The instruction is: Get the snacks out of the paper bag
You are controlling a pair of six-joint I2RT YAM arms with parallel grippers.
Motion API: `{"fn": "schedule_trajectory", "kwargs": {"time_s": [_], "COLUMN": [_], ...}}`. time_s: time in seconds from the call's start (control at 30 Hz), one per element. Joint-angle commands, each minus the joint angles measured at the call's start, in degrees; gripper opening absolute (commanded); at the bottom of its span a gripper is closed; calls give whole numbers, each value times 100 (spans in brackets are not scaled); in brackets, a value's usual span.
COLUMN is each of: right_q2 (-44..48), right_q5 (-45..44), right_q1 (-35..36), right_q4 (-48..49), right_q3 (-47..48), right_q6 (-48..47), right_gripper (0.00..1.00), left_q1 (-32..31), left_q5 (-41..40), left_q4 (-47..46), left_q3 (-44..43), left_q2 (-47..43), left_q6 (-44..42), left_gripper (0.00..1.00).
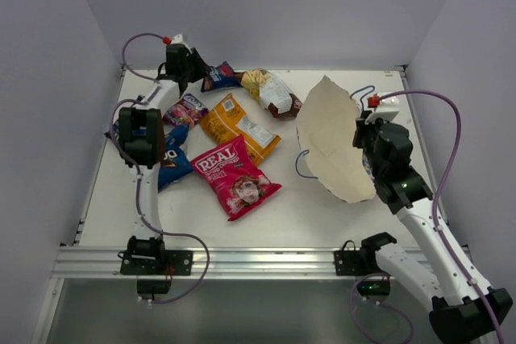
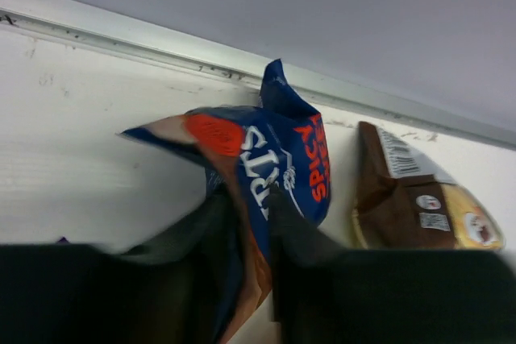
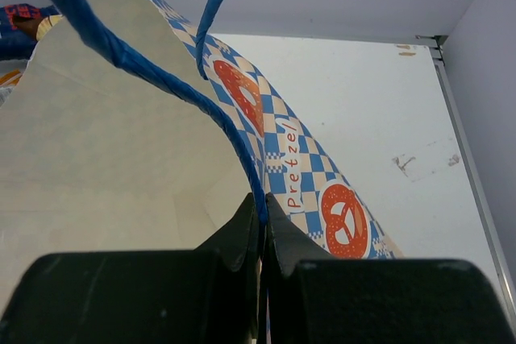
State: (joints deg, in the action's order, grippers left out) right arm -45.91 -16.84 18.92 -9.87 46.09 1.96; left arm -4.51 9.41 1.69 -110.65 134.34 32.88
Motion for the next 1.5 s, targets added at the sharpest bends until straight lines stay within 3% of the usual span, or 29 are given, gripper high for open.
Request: {"fn": "schedule_trajectory", "kwargs": {"time_s": [0.0,0.07,0.1,0.2,0.3,0.53,0.8,1.0,1.13,1.17,1.23,1.3,1.37,1.47], "right_q2": [-23,-58,-76,-260,-480,-1288,-2000,-2343,-2256,-2212,-2028,-1774,-1571,-1027], "right_q5": [128,181,181,41,-196,31,506,673,700,726,770,831,884,946], "right_q1": [15,16,16,16,-11,-660,-1486,-1838,-1865,-1865,-1865,-1865,-1865,-1865], "right_q4": [-138,-234,-270,-541,-849,-1913,-2019,-2019,-2028,-2054,-2115,-2247,-2440,-2607], "right_q3": [295,383,427,726,1243,2360,2177,2106,2247,2273,2378,2536,2686,3011], "right_q6": [173,226,296,542,779,1640,1958,1809,1589,1562,1536,1536,1536,1475], "right_gripper": [0,0,0,0,0,0,0,0,30,46,60,83,99,99], "left_q1": [213,258,275,284,284,276,276,267,267,267,258,241,205,109], "left_q5": [175,149,36,-202,-404,-493,-510,-906,-879,-888,-880,-888,-914,-1143], "left_q4": [-311,-249,-188,373,856,2378,3046,3609,3732,3794,3944,4066,4172,4392], "left_q3": [-370,-256,-107,52,210,789,2748,2970,2752,2672,2479,2356,2111,1681], "left_q2": [13,-162,-276,-794,-1618,-3340,-5969,-7069,-7379,-7387,-7422,-7475,-7502,-7572], "left_q6": [192,52,-18,-378,-633,-1222,-1627,-1838,-1786,-1785,-1794,-1794,-1821,-1864], "left_gripper": [44,59,71,90,99,100,100,100,100,100,100,100,100,100]}}
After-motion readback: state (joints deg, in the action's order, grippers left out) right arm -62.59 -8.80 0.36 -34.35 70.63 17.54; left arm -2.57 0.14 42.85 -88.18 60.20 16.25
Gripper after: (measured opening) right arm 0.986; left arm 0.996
